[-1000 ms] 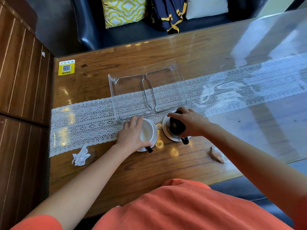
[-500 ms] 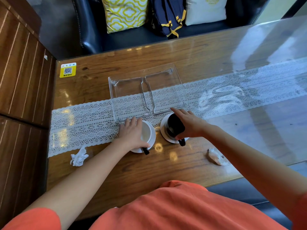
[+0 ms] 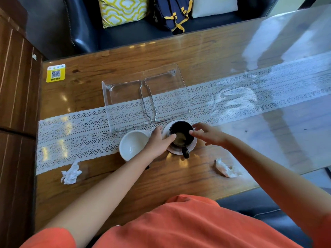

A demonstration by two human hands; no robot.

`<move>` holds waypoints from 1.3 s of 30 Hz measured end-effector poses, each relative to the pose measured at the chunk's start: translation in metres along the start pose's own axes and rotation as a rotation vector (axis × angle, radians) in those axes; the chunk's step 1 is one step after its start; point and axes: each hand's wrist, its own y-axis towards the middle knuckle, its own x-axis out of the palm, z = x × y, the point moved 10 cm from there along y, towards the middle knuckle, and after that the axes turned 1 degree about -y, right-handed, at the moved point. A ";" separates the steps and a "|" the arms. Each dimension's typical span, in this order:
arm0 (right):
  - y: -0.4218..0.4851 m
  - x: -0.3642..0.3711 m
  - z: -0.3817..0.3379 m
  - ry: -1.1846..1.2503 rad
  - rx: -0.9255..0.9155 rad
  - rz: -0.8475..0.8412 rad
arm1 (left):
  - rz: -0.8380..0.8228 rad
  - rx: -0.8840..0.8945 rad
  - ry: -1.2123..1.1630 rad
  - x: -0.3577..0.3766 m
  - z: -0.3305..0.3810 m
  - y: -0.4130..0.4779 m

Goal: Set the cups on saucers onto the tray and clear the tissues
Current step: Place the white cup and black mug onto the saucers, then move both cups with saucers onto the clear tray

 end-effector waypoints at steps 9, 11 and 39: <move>0.005 -0.001 0.019 0.197 0.061 -0.096 | -0.024 -0.335 -0.493 0.020 -0.032 0.009; 0.006 -0.003 0.021 0.182 0.057 -0.106 | -0.040 -0.358 -0.521 0.019 -0.037 0.010; 0.043 -0.080 -0.088 0.210 -0.174 0.004 | 0.107 -0.224 -0.825 -0.068 0.032 0.050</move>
